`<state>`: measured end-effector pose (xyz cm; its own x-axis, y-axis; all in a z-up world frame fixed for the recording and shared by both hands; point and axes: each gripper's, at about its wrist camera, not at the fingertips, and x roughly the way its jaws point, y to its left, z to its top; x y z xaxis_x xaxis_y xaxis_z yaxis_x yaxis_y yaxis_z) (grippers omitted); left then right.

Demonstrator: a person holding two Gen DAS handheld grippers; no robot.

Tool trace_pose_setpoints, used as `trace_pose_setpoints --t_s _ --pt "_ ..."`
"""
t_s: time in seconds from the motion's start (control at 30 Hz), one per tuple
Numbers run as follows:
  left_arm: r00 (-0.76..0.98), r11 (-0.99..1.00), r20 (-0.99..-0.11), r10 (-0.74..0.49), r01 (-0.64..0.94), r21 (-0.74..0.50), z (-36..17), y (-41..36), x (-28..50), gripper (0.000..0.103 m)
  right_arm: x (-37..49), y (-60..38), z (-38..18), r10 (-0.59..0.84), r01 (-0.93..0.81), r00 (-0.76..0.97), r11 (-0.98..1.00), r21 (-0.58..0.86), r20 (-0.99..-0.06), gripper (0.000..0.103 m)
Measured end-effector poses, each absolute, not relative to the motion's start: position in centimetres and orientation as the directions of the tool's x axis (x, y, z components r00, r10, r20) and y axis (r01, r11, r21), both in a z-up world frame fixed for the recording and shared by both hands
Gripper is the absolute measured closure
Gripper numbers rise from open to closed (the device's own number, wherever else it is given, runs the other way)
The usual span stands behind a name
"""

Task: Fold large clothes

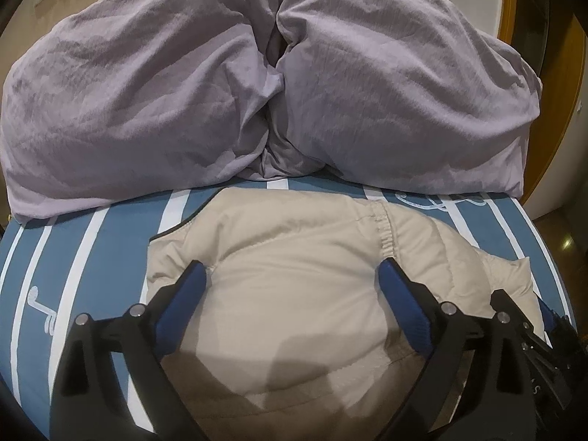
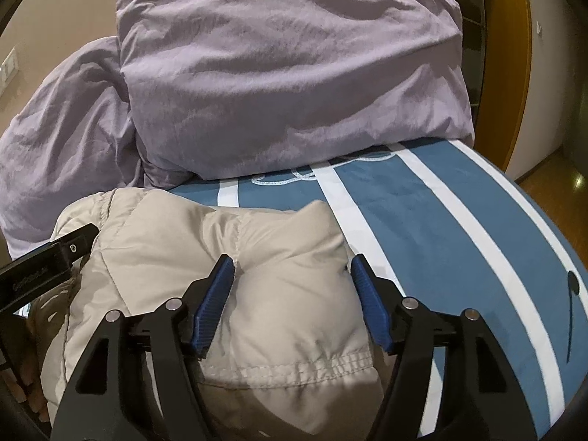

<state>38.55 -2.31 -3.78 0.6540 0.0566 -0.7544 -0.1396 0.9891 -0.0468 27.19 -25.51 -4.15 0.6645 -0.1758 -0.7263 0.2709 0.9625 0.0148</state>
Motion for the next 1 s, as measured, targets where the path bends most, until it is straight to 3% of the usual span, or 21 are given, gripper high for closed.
trace_pose_setpoints --t_s 1.0 --pt "0.655 0.989 -0.754 0.05 -0.137 -0.054 -4.8 -2.4 38.9 0.005 26.9 -26.2 -5.5 -0.187 0.304 0.675 0.952 0.038 -0.714 0.028"
